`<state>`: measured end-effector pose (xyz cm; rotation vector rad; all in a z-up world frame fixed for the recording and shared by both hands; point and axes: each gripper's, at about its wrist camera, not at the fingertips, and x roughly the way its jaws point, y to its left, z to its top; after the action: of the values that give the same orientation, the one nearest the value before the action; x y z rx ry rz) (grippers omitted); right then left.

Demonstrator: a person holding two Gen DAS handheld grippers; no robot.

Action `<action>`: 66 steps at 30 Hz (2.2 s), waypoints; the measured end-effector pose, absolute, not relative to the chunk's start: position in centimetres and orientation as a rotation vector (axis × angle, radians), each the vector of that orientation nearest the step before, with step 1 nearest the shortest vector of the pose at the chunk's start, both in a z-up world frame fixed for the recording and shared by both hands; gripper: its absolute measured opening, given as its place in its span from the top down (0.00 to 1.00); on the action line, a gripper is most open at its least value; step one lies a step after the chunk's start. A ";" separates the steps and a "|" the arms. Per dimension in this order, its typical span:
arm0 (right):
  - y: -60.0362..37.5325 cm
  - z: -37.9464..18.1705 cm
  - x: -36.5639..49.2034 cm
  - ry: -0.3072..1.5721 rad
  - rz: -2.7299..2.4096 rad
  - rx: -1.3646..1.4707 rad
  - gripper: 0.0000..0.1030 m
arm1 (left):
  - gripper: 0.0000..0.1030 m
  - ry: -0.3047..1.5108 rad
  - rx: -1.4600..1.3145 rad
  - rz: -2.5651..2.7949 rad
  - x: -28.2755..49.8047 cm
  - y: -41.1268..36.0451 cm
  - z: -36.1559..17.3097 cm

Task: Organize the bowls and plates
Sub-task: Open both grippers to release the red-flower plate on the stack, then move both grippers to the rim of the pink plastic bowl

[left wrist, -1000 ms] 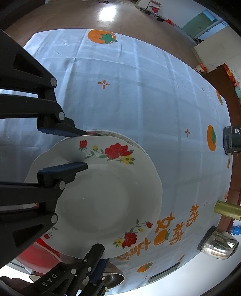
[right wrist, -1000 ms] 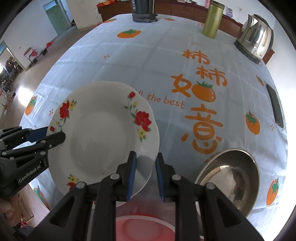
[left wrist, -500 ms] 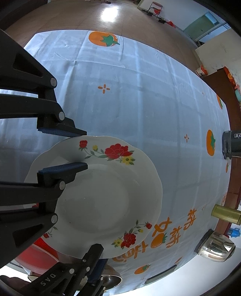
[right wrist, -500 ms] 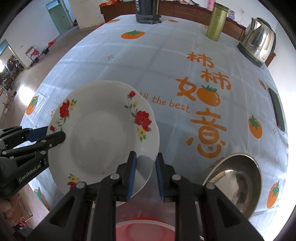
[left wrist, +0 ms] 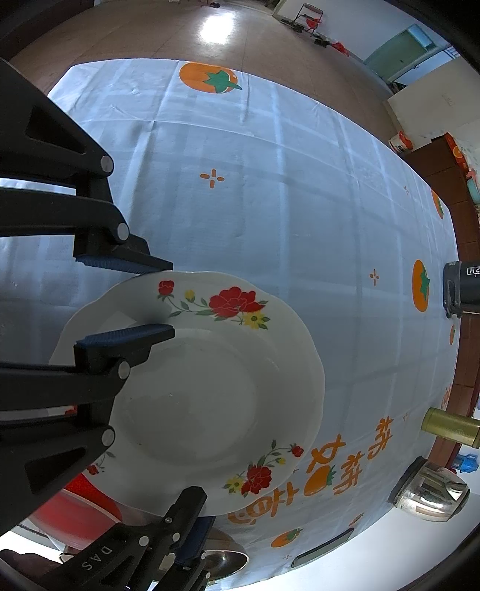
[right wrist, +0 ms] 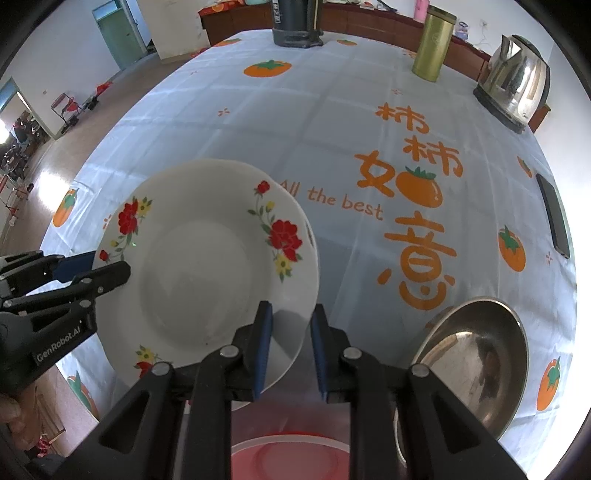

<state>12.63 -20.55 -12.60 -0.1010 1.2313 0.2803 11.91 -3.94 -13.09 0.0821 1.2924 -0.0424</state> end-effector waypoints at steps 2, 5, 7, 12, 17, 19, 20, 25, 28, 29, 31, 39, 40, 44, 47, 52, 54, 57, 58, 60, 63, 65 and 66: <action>-20.5 -12.6 12.6 1.232 0.281 -0.100 0.80 | 0.71 1.289 0.082 -0.043 11.8 -3.9 -13.1; -20.6 -12.6 12.6 1.229 0.280 -0.098 0.80 | 0.71 1.284 0.082 -0.044 11.8 -4.0 -13.1; -20.6 -12.7 12.6 1.228 0.279 -0.097 0.80 | 0.71 1.281 0.082 -0.046 11.7 -4.0 -13.2; -20.8 -12.7 12.6 1.227 0.277 -0.090 0.80 | 0.71 1.284 0.077 -0.049 11.8 -4.0 -13.3; -20.7 -12.8 12.7 1.230 0.277 -0.091 0.80 | 0.71 1.287 0.072 -0.047 11.9 -4.0 -13.5; -20.7 -12.9 12.8 1.231 0.279 -0.094 0.80 | 0.71 1.289 0.067 -0.047 12.0 -4.0 -13.6; -20.7 -13.0 12.9 1.231 0.279 -0.093 0.80 | 0.71 1.289 0.067 -0.048 12.0 -3.9 -13.7; -20.7 -13.3 13.0 1.236 0.281 -0.090 0.80 | 0.71 1.288 0.067 -0.048 12.2 -3.9 -14.0; -20.7 -13.4 13.2 1.235 0.282 -0.095 0.80 | 0.71 1.283 0.065 -0.048 12.2 -3.8 -14.0; -20.7 -13.4 13.1 1.235 0.282 -0.094 0.80 | 0.71 1.282 0.065 -0.048 12.2 -3.9 -14.1; -20.7 -13.5 13.2 1.235 0.283 -0.094 0.80 | 0.71 1.279 0.066 -0.046 12.2 -3.9 -14.1; -20.7 -13.6 13.2 1.231 0.279 -0.094 0.79 | 0.70 1.271 0.068 -0.050 12.3 -3.9 -14.2; -20.6 -13.6 13.2 1.230 0.279 -0.094 0.79 | 0.70 1.271 0.070 -0.052 12.3 -3.9 -14.2; -20.6 -13.6 13.1 1.226 0.275 -0.092 0.79 | 0.70 1.273 0.077 -0.054 12.3 -4.0 -14.2; -20.6 -13.4 13.0 1.222 0.275 -0.091 0.79 | 0.67 1.283 0.066 -0.061 12.5 -3.9 -14.3; -20.8 -12.6 12.8 1.183 0.268 -0.082 0.60 | 0.51 1.265 0.071 -0.064 12.3 -4.1 -13.5; -21.0 -11.7 12.5 1.150 0.262 -0.079 0.54 | 0.46 1.247 0.076 -0.060 12.0 -4.1 -13.0; -21.3 -10.7 12.1 1.135 0.267 -0.078 0.51 | 0.46 1.241 0.063 -0.057 11.6 -3.9 -12.4; -21.5 -10.4 11.9 1.133 0.268 -0.073 0.50 | 0.46 1.241 0.054 -0.059 11.4 -3.8 -12.2; -22.2 -9.9 11.3 1.129 0.261 -0.069 0.50 | 0.46 1.239 0.042 -0.075 10.9 -3.9 -11.7; -23.4 -9.3 10.1 1.137 0.244 -0.062 0.50 | 0.46 1.236 0.044 -0.102 10.0 -4.3 -11.0; -24.3 -9.1 9.3 1.146 0.229 -0.057 0.50 | 0.46 1.243 0.039 -0.130 9.4 -4.8 -10.7; -24.8 -9.1 8.9 1.150 0.222 -0.056 0.50 | 0.46 1.248 0.039 -0.143 9.1 -5.1 -10.6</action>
<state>8.88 -24.76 -9.09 -0.0556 1.1499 0.2218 9.06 -5.06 -10.56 0.0391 1.2479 -0.1432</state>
